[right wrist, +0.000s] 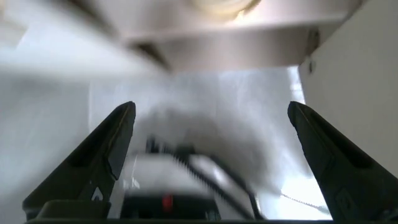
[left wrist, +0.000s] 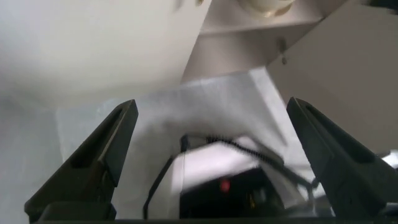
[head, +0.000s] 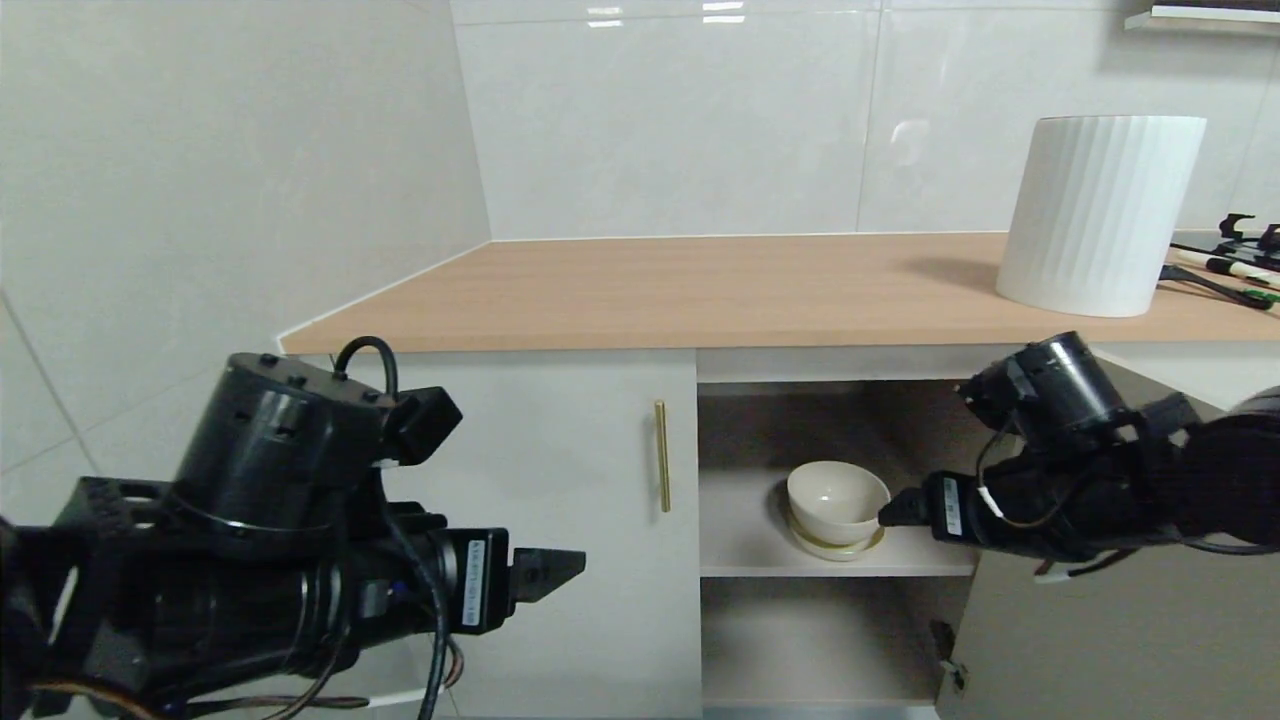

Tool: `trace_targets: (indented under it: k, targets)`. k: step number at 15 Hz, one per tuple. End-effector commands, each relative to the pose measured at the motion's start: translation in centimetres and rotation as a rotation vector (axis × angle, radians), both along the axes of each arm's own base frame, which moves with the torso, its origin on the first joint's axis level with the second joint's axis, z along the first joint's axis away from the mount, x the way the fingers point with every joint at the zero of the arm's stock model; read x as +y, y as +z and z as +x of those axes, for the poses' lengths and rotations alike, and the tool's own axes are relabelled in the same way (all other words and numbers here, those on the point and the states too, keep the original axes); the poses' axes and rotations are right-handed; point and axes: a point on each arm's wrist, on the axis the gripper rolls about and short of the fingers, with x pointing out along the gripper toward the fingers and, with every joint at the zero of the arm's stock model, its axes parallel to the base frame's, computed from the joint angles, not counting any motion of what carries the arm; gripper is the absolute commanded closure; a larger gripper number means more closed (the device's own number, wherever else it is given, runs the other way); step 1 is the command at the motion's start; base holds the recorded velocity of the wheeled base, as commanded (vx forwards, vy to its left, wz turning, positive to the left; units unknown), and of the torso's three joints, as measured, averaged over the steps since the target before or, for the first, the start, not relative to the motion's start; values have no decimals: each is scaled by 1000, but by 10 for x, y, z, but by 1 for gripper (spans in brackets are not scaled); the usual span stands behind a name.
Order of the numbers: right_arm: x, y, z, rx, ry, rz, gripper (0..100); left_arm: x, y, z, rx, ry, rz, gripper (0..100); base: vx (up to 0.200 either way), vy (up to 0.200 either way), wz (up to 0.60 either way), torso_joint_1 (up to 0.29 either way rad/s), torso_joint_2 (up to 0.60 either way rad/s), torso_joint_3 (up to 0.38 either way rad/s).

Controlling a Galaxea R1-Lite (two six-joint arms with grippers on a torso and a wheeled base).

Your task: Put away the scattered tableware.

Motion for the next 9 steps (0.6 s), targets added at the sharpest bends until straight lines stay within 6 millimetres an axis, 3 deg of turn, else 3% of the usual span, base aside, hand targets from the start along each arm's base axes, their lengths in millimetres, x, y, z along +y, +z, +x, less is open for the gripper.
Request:
trace_targets:
  k: [1,3,7,9]
  targets:
    - [-13,26,-63,-69,75,40,0,16,14,-22,-46,3,-36,0,0,0,0,0,0,0]
    - [-13,21,-75,-56,100,32,0,19,19,-26,-66,4,-50,0,0,0,0,0,0,0]
    - [-15,20,-79,-55,99,22,0,19,16,-26,-55,4,-43,0,0,0,0,0,0,0]
    - [-14,18,-79,-42,100,15,0,18,11,-24,-40,5,-32,0,-200,0,0,-2,5,-7]
